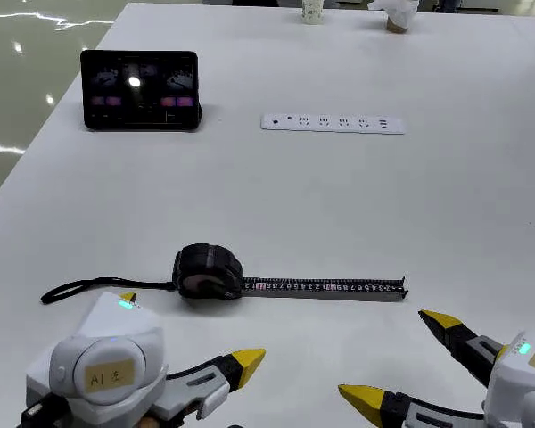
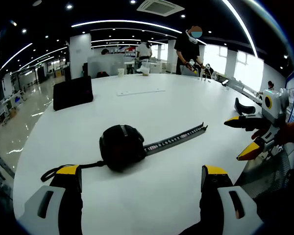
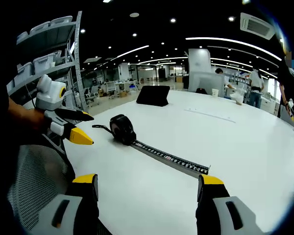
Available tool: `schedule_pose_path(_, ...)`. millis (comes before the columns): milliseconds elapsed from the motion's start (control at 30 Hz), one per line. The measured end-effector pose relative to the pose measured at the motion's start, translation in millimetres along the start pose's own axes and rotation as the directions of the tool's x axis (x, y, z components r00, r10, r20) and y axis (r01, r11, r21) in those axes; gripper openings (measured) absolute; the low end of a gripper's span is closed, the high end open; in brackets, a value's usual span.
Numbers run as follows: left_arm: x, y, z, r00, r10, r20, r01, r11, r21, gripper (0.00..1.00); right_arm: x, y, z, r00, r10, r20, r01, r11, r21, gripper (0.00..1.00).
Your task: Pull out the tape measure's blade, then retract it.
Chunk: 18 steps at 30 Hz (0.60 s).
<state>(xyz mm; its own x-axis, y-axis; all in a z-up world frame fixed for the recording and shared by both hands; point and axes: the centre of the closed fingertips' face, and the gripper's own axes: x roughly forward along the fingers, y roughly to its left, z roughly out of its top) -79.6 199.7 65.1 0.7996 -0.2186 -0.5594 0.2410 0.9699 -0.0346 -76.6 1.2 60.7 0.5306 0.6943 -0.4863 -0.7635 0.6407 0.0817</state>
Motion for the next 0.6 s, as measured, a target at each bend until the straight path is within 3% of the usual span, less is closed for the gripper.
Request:
schedule_pose_path(200,2.9,2.4,0.8,1.0000,0.004,0.009,-0.004,1.000,-0.020,0.99,1.0,-7.1,-5.8,0.9996,0.028,-0.010,-0.028,1.000,-0.012,0.76)
schedule_pose_path(600,11.4,7.6,0.4,0.9997,0.023,0.006,-0.023,0.999,-0.043,0.97,5.6,-17.0,-17.6,0.9941,0.073,-0.080,-0.082,0.990,-0.115,0.65)
